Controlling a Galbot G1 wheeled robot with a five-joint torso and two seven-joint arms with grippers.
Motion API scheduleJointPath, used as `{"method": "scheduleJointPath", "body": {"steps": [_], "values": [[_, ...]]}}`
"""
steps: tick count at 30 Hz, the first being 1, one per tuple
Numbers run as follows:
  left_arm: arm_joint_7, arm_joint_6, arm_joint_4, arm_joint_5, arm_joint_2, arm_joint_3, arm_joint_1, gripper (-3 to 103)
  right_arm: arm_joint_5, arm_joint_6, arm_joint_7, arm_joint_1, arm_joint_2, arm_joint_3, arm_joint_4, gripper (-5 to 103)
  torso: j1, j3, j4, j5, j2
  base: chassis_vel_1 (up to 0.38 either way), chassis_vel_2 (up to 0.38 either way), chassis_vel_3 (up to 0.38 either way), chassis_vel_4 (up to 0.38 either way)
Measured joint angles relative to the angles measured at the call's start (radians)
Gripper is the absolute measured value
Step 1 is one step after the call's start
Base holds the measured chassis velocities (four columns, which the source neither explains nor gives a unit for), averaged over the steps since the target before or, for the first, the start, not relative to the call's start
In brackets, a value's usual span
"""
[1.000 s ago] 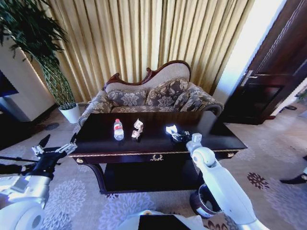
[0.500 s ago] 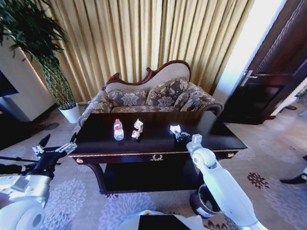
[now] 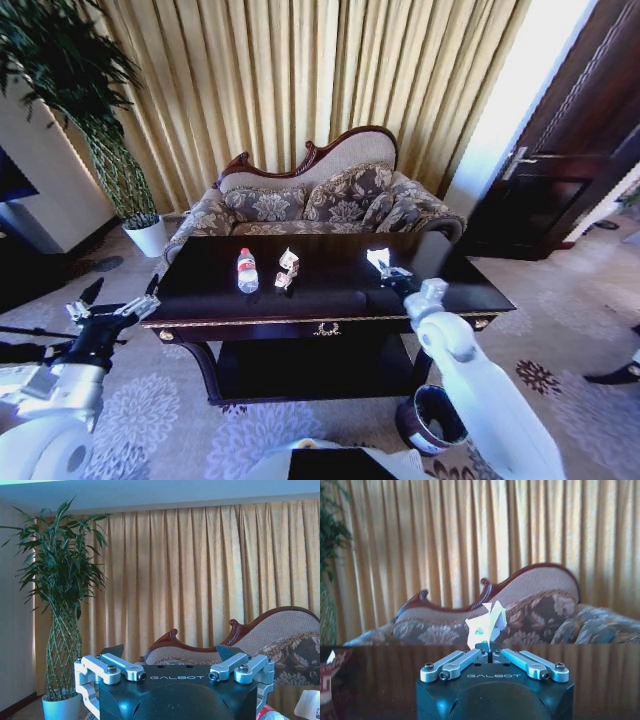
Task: Move to the front of the table and place the trash on the table into the trash bin.
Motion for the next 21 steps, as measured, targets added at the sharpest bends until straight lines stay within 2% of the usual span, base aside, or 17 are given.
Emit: {"method": "scheduleJointPath", "body": {"steps": [9,13,21], "values": [[0.000,0.001,0.007,-0.020,0.000,-0.007,-0.011,100,-0.010,0.025,0.031,-0.145,0.040,0.084,0.149,0,0.000,0.000,0.0005,-0.0001,0.000,0.000,0.000,0.000,0.000],[0.000,0.001,0.007,-0.027,0.006,-0.009,-0.010,100,-0.028,0.049,0.017,-0.270,0.061,0.156,0.229,0,0.000,0.000,0.0000,-0.0001,0.000,0.000,0.000,0.000,0.000],[0.001,0.001,-0.001,-0.028,0.000,-0.004,-0.008,100,-0.032,0.076,0.001,-0.392,0.084,0.236,0.304,0,0.000,0.000,0.0003,-0.0001,0.000,0.000,0.000,0.000,0.000]]}}
